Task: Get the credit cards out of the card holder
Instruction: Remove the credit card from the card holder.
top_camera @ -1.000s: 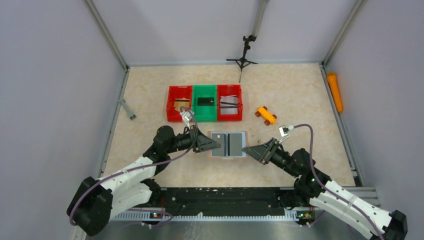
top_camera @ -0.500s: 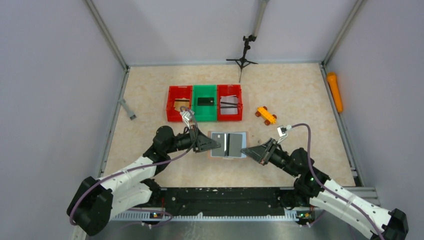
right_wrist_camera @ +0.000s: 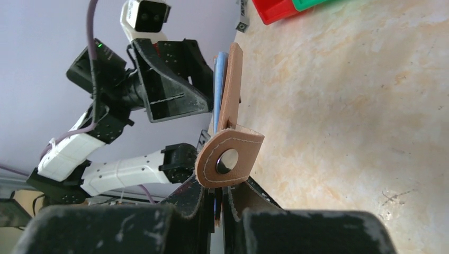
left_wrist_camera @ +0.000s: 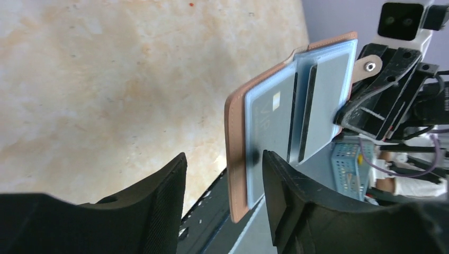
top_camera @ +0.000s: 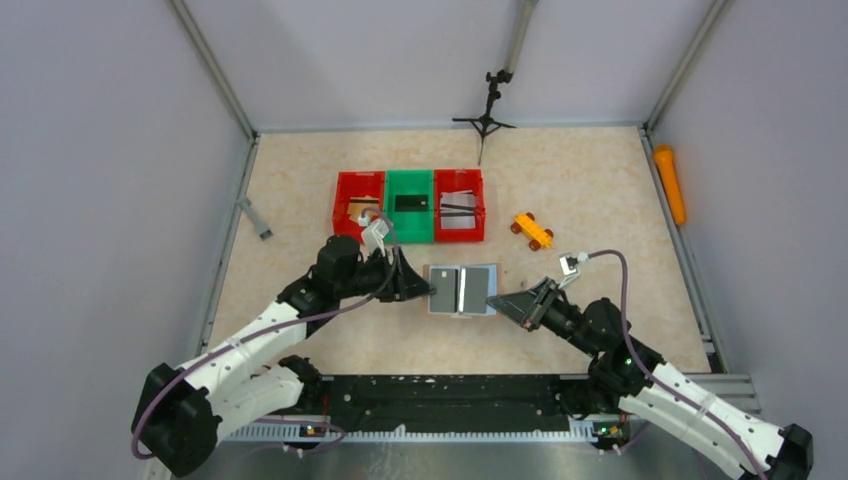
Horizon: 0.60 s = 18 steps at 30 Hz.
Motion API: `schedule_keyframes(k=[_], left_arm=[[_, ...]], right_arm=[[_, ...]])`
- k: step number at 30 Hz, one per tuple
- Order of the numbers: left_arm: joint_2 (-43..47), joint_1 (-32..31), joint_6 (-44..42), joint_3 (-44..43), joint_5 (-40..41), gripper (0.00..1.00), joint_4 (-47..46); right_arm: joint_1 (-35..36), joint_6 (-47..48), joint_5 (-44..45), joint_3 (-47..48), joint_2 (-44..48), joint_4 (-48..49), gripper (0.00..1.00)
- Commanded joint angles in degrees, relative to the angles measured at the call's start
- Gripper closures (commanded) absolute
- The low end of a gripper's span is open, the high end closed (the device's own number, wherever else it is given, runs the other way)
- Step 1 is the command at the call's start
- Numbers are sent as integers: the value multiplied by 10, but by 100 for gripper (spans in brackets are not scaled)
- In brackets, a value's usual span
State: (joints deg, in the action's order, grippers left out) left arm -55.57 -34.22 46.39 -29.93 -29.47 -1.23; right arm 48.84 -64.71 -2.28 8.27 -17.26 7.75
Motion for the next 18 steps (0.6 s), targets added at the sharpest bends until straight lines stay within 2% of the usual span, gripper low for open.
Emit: schedule_keyframes(k=[1, 8, 13, 16, 18], left_arm=[[35, -1, -82, -35, 24, 45, 112], [56, -4, -71, -43, -16, 57, 111], [56, -5, -25, -19, -89, 65, 10], [31, -9, 26, 6, -125, 64, -87], [9, -17, 44, 12, -129, 61, -123]], right_arm=[[-6, -13, 20, -5, 2, 5, 100], [-8, -31, 20, -26, -18, 44, 100], [-8, -37, 19, -34, -19, 55, 100], [-8, -42, 12, -40, -20, 75, 100], [-8, -47, 5, -46, -20, 91, 100]])
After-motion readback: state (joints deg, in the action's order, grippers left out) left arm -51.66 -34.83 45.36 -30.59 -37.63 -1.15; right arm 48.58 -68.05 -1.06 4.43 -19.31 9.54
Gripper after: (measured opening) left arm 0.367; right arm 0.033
